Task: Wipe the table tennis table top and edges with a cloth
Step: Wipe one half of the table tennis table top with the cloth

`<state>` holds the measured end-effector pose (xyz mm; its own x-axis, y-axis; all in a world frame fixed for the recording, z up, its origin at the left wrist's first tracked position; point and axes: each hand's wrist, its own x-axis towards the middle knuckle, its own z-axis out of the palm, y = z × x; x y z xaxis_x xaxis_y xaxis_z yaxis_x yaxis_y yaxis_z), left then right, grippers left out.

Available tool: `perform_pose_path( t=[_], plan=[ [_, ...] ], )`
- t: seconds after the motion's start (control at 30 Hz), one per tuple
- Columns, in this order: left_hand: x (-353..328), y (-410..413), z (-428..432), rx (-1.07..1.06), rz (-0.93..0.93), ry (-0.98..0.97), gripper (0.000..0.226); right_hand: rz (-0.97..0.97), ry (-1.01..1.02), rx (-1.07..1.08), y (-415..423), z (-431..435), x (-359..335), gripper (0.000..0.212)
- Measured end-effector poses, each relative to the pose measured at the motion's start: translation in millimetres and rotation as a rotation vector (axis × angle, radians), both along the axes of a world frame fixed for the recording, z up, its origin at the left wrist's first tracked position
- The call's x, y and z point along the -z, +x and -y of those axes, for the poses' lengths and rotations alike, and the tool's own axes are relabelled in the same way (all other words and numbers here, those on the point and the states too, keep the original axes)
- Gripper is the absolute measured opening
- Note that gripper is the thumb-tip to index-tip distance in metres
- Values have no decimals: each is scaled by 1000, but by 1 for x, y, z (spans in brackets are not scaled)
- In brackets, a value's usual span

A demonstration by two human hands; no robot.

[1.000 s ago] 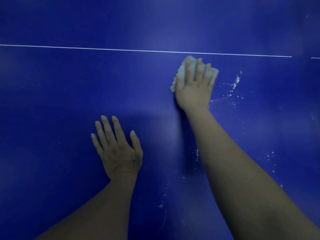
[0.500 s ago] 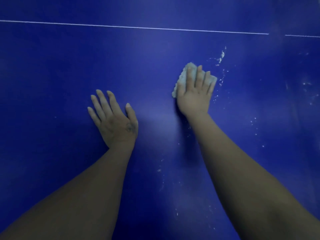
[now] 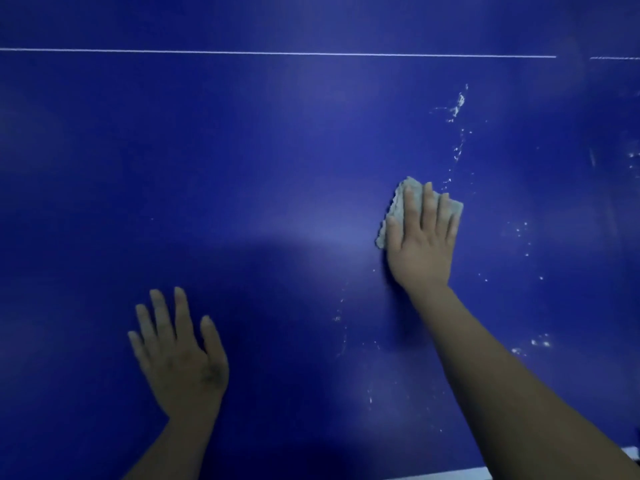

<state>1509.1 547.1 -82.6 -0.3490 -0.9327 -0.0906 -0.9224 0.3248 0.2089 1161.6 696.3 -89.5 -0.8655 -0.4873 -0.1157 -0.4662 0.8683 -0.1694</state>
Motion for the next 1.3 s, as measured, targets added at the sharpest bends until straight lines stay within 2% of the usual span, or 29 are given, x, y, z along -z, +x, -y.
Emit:
perform_pose_path(
  t=[0.1,0.23,0.37,0.43,0.57,0.67,0.8,0.93,1.07,1.17,1.3],
  plan=[
    [4,3,-6,-21,22,-7,67,-16,-20,7,36,33,2,64],
    [7,5,-5,-12,6,-38,65,-5,-103,-300,105,62,-2,64],
    [8,6,-6,-19,24,-20,65,39,-80,-528,136,22,-1,64],
    [9,6,-5,-30,29,-8,65,27,-50,-506,127,-13,1,63],
    [9,6,-6,-31,14,-10,65,11,23,-315,108,-52,-4,65],
    [12,7,-5,-24,20,-18,64,16,29,-239,122,-18,-4,66],
    [17,9,-5,-19,46,-18,63,49,-68,-405,148,67,0,66],
    [22,13,-4,-21,47,-34,61,66,-178,-454,160,164,1,66],
    [25,14,-3,-29,89,-26,62,70,-208,-614,175,235,5,66],
    [24,14,-3,-20,83,-19,61,46,-217,-769,183,248,9,64],
    [24,13,-3,-50,36,6,60,41,-244,-977,173,200,8,60]
  ],
)
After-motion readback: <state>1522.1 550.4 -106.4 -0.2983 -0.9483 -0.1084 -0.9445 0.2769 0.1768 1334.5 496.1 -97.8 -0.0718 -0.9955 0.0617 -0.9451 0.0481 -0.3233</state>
